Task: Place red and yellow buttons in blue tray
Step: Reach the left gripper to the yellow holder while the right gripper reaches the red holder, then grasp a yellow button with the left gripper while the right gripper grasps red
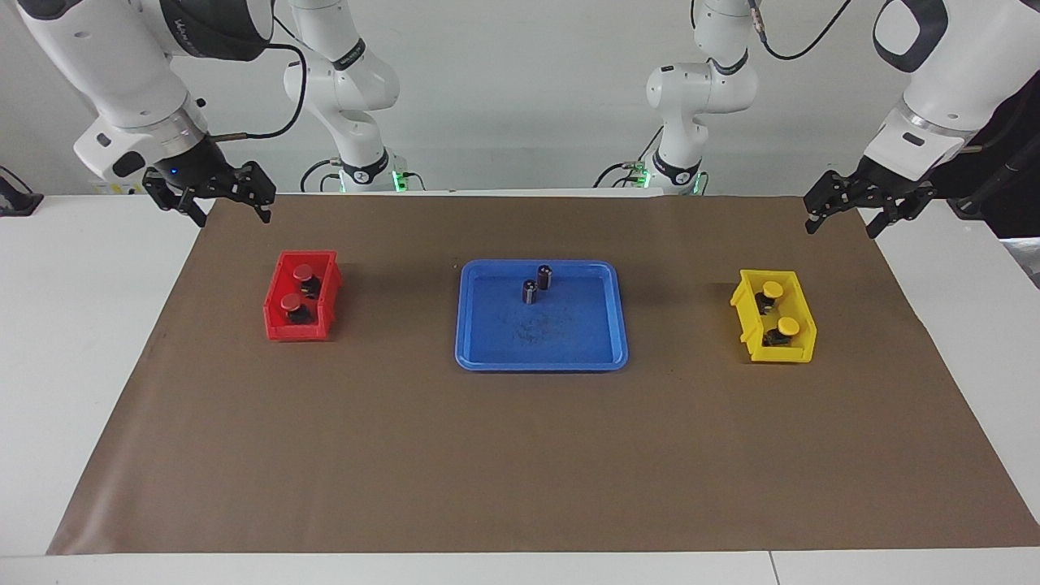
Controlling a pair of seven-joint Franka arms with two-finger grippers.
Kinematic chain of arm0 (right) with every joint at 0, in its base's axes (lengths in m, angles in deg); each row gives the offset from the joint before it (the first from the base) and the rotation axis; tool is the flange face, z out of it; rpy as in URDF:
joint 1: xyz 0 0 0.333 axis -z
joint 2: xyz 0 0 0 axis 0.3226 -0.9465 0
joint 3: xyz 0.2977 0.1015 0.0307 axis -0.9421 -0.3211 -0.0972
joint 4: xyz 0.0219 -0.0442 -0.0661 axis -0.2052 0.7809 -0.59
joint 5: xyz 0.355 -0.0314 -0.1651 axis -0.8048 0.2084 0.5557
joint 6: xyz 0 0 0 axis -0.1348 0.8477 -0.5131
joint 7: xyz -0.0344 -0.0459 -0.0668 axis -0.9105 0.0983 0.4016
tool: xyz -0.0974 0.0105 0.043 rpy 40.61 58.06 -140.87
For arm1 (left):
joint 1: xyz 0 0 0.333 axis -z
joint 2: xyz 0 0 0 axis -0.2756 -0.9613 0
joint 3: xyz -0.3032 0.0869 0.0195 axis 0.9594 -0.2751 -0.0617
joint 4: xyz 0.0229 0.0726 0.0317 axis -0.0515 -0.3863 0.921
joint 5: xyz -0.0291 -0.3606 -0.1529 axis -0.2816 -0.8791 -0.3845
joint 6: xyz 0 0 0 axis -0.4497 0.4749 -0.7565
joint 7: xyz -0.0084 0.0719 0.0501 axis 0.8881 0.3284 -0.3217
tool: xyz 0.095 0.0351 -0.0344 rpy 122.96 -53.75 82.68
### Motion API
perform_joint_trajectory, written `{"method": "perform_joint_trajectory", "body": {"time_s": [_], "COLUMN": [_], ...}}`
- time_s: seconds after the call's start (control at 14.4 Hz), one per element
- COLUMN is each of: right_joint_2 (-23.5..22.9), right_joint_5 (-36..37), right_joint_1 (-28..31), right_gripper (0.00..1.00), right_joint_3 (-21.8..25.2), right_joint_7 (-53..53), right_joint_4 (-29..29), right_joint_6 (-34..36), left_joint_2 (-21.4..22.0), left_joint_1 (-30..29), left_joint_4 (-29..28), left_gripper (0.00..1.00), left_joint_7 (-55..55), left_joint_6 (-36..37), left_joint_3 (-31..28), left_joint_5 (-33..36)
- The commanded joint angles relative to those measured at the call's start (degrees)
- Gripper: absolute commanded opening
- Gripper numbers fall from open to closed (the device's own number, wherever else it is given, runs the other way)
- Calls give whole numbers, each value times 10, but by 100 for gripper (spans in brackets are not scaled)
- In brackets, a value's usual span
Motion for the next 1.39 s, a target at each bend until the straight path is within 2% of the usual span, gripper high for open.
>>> {"method": "perform_joint_trajectory", "body": {"time_s": [0.0, 0.21, 0.56, 0.84, 1.18, 1.32], "right_joint_2": [7, 12, 79, 59, 35, 30], "right_joint_5": [-5, -5, -6, -11, -11, -11], "right_joint_1": [4, 1, 1, 9, 13, 14], "right_gripper": [100, 100, 100, 98, 85, 81], "right_joint_3": [-2, -5, -7, -6, -6, -6], "right_joint_7": [-8, -5, -5, 30, 28, 28], "right_joint_4": [7, 34, 211, 269, 342, 359], "right_joint_6": [3, -37, -172, -228, -353, -374], "left_joint_2": [18, 25, 56, 64, 62, 56], "left_joint_1": [-2, -1, 7, 19, 4, -6], "left_joint_4": [-26, -48, -135, -185, -246, -260], "left_gripper": [100, 100, 100, 96, 86, 82], "left_joint_7": [-12, -14, -28, -59, -48, -34], "left_joint_6": [-15, -34, -79, -126, -201, -220], "left_joint_3": [-1, -1, 1, 6, 4, 4], "left_joint_5": [-1, 0, -1, -1, 0, 0]}}
